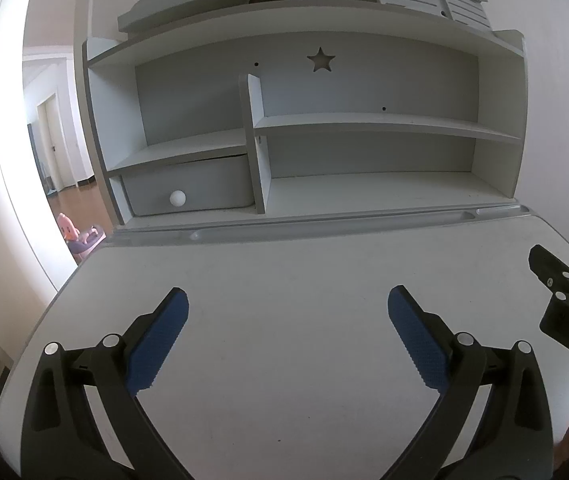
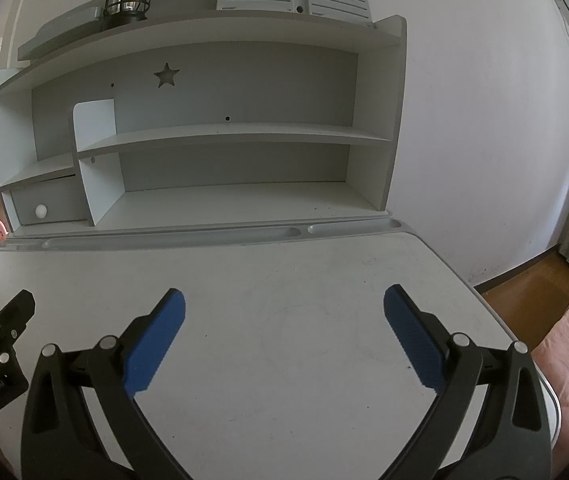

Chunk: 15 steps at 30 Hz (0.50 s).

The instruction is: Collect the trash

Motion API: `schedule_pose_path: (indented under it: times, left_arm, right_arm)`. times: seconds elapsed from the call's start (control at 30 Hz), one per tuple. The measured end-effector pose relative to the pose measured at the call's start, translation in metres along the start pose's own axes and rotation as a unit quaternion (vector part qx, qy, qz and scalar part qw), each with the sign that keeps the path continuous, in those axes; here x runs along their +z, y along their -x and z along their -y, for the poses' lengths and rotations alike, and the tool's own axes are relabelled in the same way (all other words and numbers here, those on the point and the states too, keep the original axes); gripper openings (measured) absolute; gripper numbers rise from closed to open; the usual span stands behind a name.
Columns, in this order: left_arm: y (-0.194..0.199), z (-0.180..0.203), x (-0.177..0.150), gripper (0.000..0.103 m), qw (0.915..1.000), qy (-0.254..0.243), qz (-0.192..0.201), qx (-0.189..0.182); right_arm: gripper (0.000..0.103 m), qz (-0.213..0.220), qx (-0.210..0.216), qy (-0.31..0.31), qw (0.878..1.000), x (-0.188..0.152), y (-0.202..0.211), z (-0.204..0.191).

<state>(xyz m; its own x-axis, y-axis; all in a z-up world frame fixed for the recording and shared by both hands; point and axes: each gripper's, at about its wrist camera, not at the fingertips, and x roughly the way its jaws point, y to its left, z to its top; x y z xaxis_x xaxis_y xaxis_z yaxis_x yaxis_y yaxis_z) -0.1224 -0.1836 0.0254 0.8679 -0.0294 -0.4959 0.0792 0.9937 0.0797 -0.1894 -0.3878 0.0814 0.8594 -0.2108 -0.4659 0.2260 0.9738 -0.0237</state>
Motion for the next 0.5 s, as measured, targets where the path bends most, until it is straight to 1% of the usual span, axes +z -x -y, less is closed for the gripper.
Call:
schedule_pose_path:
  times: [0.37, 0.5]
  left_arm:
    - [0.0001, -0.003, 0.0008, 0.097, 1.0, -0.001, 0.0, -0.005]
    - [-0.0001, -0.0028, 0.0012, 0.097, 1.0, -0.002, 0.001, 0.0]
  right_arm:
    - [0.096, 0.0, -0.002, -0.002, 1.0, 0.0007, 0.0, -0.0003]
    - [0.096, 0.0, -0.001, -0.003, 1.0, 0.0003, 0.0001, 0.0002]
